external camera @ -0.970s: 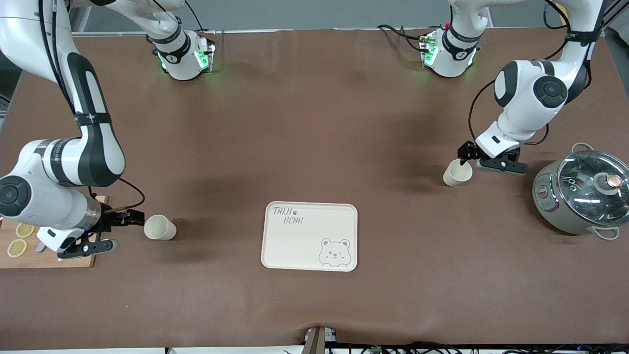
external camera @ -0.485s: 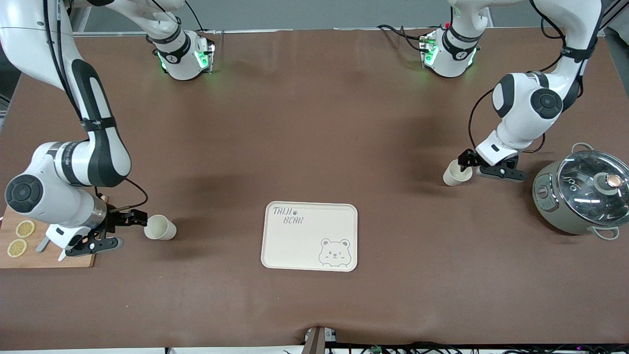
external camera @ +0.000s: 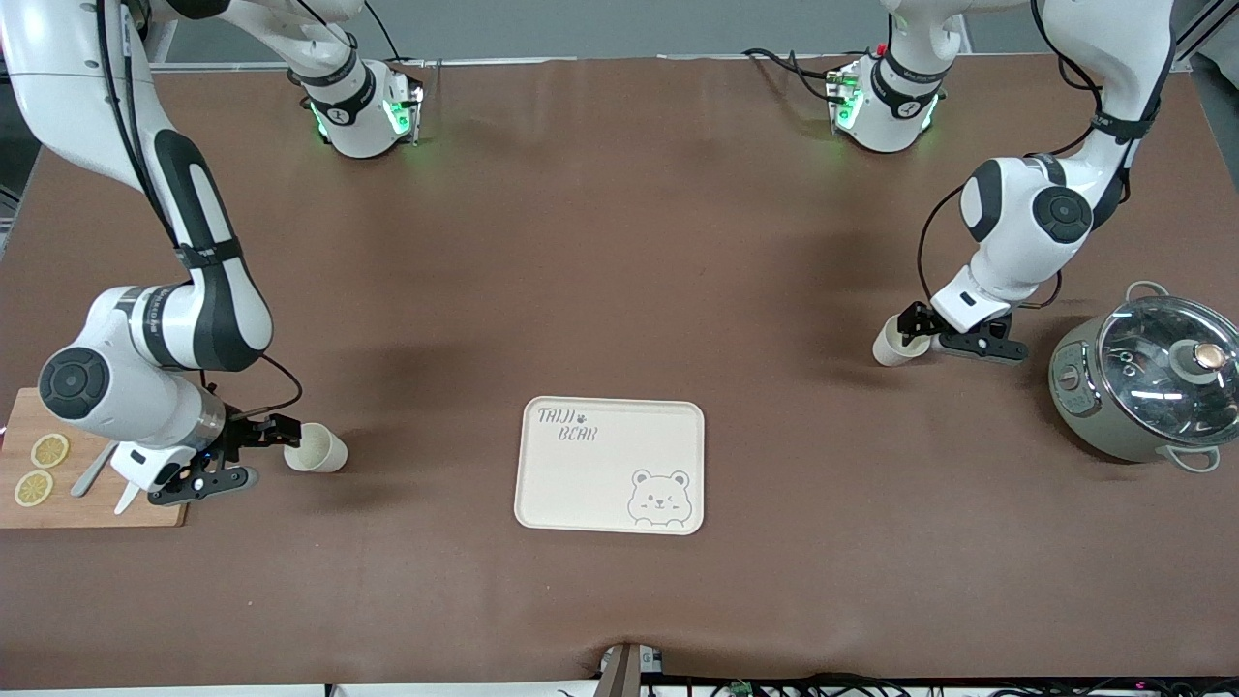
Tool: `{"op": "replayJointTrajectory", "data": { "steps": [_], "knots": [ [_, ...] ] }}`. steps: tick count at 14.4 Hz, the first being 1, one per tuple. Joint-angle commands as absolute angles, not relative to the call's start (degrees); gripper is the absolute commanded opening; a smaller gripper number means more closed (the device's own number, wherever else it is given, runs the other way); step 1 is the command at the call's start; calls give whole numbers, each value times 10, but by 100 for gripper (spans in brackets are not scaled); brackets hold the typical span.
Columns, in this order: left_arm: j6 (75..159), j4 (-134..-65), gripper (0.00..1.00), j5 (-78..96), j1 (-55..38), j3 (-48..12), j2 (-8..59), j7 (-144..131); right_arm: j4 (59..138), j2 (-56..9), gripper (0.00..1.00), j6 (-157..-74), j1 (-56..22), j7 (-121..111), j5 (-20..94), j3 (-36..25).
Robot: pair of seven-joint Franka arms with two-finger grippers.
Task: Place white IKEA cup upright on tray with both arms
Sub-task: 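Close both grippers around the rims of the white cups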
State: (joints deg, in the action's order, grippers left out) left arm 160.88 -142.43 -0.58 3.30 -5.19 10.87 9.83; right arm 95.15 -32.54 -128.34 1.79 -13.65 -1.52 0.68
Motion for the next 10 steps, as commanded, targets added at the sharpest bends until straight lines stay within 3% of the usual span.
{"op": "replayJointTrajectory", "data": {
  "steps": [1, 3, 4, 5, 6, 10],
  "knots": [
    [1641, -1432, 100, 4, 35, -55, 121, 113, 952, -334, 100, -1300, 25, -159, -13, 11],
    [1651, -1433, 100, 4, 35, -55, 127, 113, 952, -342, 100, -1312, 30, -178, -13, 11],
    [1661, -1440, 67, 4, 34, -55, 127, 106, 952, -345, 100, -1317, 32, -182, -13, 11],
    [1681, -1452, 5, 4, 35, -55, 125, 105, 952, -347, 100, -1322, 32, -182, -12, 11],
    [1700, -1461, 0, 4, 35, -55, 127, 104, 952, -351, 100, -1324, 32, -183, -13, 11],
    [1731, -1474, 0, 4, 33, -57, 127, 89, 952, -367, 100, -1350, 31, -190, -12, 11]
  ]
}}
